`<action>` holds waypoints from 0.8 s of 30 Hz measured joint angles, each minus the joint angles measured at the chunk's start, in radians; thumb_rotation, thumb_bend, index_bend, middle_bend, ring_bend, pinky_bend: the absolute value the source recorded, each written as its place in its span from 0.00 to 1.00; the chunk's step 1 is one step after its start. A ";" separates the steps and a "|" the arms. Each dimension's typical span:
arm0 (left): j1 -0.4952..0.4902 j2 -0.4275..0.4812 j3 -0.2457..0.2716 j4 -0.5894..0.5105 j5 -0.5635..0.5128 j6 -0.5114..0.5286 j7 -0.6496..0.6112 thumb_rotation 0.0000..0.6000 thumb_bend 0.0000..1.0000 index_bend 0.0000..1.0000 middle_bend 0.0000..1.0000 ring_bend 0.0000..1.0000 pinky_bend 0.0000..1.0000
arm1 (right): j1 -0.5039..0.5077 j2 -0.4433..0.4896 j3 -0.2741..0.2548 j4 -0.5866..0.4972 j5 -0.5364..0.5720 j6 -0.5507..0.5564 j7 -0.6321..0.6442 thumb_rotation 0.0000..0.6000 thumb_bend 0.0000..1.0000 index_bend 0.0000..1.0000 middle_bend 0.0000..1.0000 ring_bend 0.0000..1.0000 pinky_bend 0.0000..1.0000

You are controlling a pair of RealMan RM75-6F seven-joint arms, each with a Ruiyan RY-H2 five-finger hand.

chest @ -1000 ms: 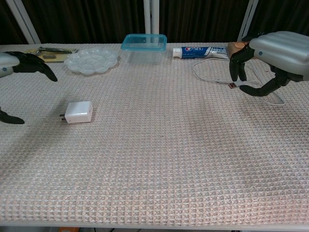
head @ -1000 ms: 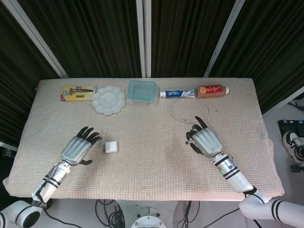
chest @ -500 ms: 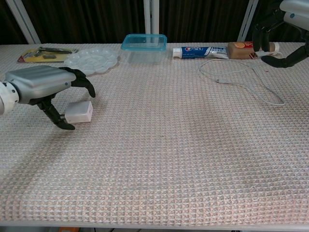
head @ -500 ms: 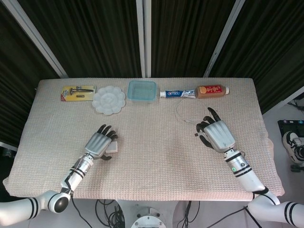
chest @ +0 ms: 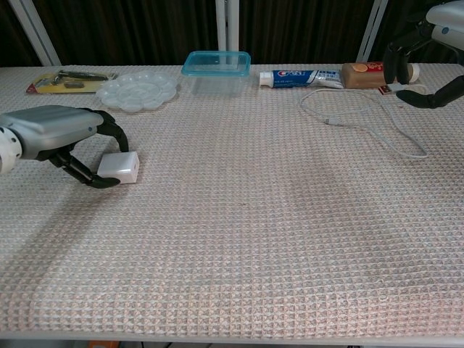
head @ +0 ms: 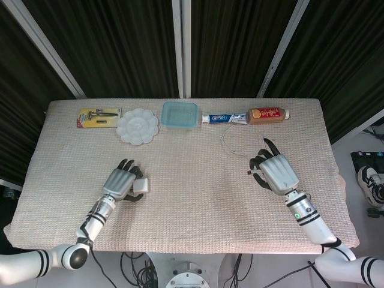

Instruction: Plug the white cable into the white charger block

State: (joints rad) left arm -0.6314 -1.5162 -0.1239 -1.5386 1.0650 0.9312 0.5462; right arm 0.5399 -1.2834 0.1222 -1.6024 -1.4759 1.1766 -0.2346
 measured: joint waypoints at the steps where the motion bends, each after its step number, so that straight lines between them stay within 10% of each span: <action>1: 0.000 0.000 0.003 0.003 0.004 0.002 -0.005 0.65 0.22 0.31 0.22 0.04 0.02 | -0.002 -0.001 -0.001 -0.001 0.000 0.002 0.001 1.00 0.33 0.62 0.52 0.30 0.08; 24: -0.018 -0.038 0.026 0.081 0.066 0.023 -0.099 0.72 0.24 0.43 0.43 0.17 0.06 | -0.021 -0.012 -0.007 0.007 0.016 0.011 0.005 1.00 0.33 0.62 0.53 0.30 0.08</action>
State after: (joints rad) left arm -0.6498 -1.5544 -0.0975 -1.4572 1.1308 0.9546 0.4472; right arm 0.5184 -1.2958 0.1151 -1.5952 -1.4604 1.1874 -0.2301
